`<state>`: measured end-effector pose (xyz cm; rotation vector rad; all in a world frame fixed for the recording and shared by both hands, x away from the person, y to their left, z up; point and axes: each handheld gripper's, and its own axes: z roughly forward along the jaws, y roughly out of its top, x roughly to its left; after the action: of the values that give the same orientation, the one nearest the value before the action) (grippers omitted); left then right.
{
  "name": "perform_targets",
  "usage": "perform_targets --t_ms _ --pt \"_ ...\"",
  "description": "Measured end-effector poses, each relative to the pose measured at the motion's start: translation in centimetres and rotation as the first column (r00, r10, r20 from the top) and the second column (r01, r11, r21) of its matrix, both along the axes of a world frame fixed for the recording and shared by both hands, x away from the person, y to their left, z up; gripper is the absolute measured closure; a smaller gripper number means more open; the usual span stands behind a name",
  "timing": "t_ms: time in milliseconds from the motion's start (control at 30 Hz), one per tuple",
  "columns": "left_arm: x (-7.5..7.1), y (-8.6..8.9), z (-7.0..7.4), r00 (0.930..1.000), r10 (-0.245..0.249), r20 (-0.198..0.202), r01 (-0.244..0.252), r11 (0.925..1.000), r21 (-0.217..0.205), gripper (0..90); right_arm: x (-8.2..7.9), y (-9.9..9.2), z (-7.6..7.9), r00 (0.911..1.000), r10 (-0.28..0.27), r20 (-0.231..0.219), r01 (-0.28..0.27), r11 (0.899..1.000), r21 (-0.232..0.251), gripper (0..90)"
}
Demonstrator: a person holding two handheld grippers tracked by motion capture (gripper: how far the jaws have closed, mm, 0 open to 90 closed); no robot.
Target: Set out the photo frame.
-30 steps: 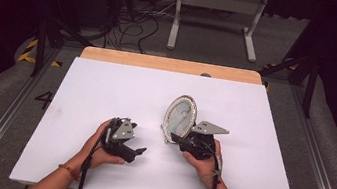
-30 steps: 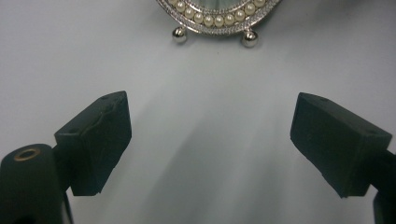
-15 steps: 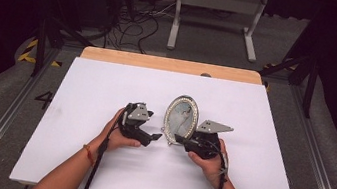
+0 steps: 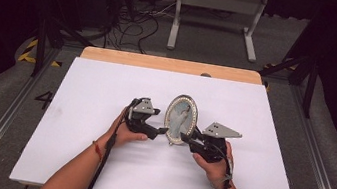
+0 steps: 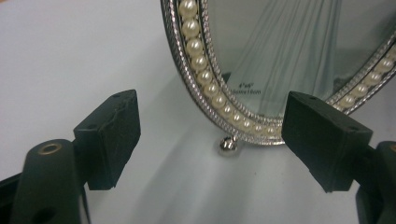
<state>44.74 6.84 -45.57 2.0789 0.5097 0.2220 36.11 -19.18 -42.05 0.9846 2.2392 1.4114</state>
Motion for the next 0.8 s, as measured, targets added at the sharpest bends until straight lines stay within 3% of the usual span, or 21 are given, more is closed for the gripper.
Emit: perform_targets --t_ms 100,200,267,367,467,533,600,800 --pt "0.1 -0.3 0.0 0.9998 -0.017 0.010 0.017 0.9998 0.006 21.0 0.0 -0.1 -0.1 1.0000 0.001 -0.002 -0.001 1.000 0.008 73.9" --pt "0.8 -0.8 -0.2 0.9979 -0.040 -0.052 0.039 0.9992 -0.010 19.3 0.2 -0.3 -0.1 0.9998 0.014 -0.012 -0.014 1.000 0.021 74.2" --pt "1.0 -1.0 -0.2 0.9961 -0.057 -0.068 0.055 0.9980 -0.030 19.4 0.3 -0.4 -0.1 0.9997 0.021 -0.013 -0.021 0.999 0.025 74.4" --pt "1.0 -1.4 -0.4 0.9947 -0.082 -0.061 0.082 0.9966 0.003 19.1 0.4 -0.4 -0.1 0.9996 0.025 -0.014 -0.025 0.999 0.023 74.5" --pt "1.1 -1.6 -0.5 0.9920 -0.102 -0.074 0.102 0.9947 -0.003 18.6 0.5 -0.5 -0.1 0.9994 0.029 -0.016 -0.029 0.999 0.029 74.6" --pt "0.9 -1.7 -0.5 0.9863 -0.145 -0.079 0.146 0.9892 0.010 23.2 0.6 -0.6 -0.1 0.9993 0.032 -0.017 -0.032 0.999 0.028 74.7" --pt "0.7 -2.0 -0.4 0.9883 -0.139 -0.064 0.141 0.9892 0.039 21.9 0.7 -0.6 -0.1 0.9994 0.031 -0.016 -0.030 0.999 0.027 74.8" --pt "0.7 -1.5 -0.3 0.9894 -0.124 -0.076 0.127 0.9912 0.037 30.8 0.9 -0.8 -0.1 0.9993 0.031 -0.020 -0.030 0.999 0.028 75.6"
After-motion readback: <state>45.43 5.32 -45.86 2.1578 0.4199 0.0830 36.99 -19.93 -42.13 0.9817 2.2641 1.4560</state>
